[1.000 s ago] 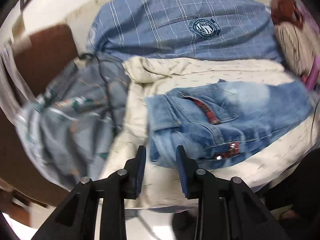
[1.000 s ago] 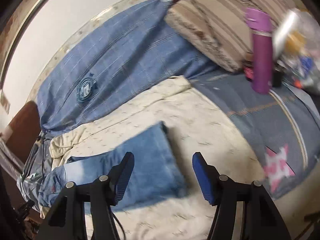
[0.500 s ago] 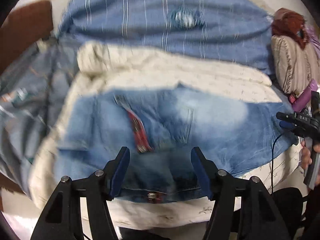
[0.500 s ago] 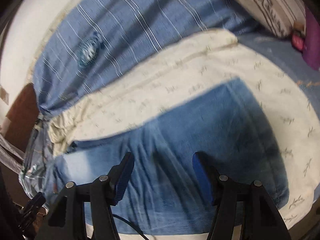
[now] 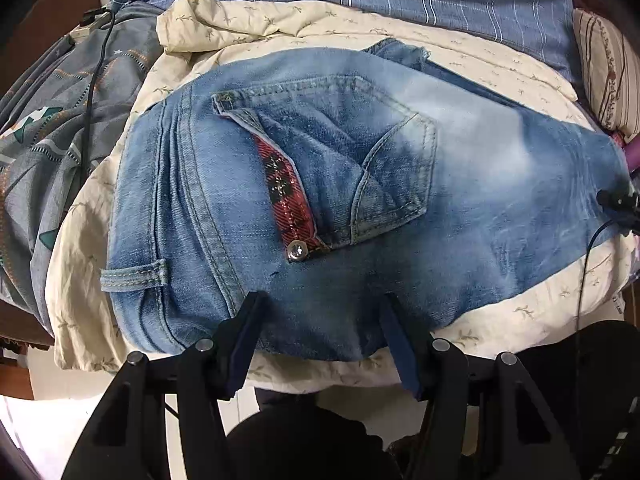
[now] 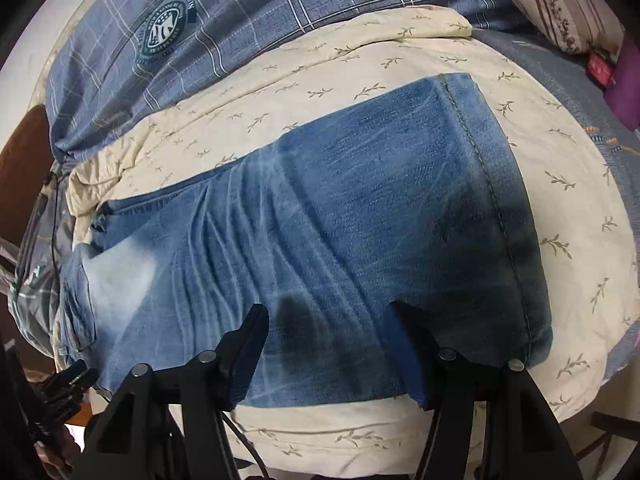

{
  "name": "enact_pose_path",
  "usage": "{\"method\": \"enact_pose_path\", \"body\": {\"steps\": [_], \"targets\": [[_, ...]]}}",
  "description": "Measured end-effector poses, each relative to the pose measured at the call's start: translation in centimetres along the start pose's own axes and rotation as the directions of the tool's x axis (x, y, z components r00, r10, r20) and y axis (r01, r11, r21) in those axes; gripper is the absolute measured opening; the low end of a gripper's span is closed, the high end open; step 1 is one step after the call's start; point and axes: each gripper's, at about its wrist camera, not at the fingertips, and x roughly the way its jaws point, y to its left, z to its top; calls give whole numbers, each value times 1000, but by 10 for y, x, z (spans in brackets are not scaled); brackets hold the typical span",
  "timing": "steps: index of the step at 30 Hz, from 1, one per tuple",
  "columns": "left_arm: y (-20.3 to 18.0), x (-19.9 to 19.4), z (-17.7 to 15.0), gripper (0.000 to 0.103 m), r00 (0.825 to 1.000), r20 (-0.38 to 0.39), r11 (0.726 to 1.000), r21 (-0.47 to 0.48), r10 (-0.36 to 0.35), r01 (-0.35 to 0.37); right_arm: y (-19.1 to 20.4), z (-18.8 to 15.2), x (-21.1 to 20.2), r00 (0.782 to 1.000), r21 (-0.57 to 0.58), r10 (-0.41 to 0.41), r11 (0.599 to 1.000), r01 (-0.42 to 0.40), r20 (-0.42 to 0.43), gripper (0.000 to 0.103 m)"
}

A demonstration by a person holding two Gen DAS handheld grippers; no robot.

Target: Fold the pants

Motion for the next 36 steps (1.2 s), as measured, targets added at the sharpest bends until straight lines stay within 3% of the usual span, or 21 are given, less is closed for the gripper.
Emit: {"method": "enact_pose_path", "body": {"steps": [3,6,11,17,21,27,31,34,36], "targets": [[8,-18,7,62,999,39,1000,-13,-11,12,0,0,-12,1000,1,15,1000,-15,-4,64],[16,-44,13,62,991,136,1000,-22,-1,4,7,5,-34,996,-13,70,998,-69,61,64],[34,-54,19,62,974,209,996,-34,88,-83,76,25,-45,980,-202,168,969,-144,108,66],[79,-16,15,62,984,127,986,-121,126,-110,179,45,0,977,-407,211,895,-182,25,66],[83,-6,7,62,986,124,991,-93,111,-100,223,55,41,983,-498,183,851,-167,-16,66],[84,14,2,63,981,110,987,-29,159,-157,251,68,79,982,-590,161,786,-185,-95,67],[94,14,1,65,987,104,992,-43,119,-115,265,63,96,980,-663,128,723,-197,-151,69],[99,16,1,65,991,93,994,-67,94,-88,270,63,110,977,-668,113,714,-208,-183,68],[98,15,2,65,991,96,993,-69,98,-92,273,64,115,976,-670,114,713,-210,-184,42]]}}
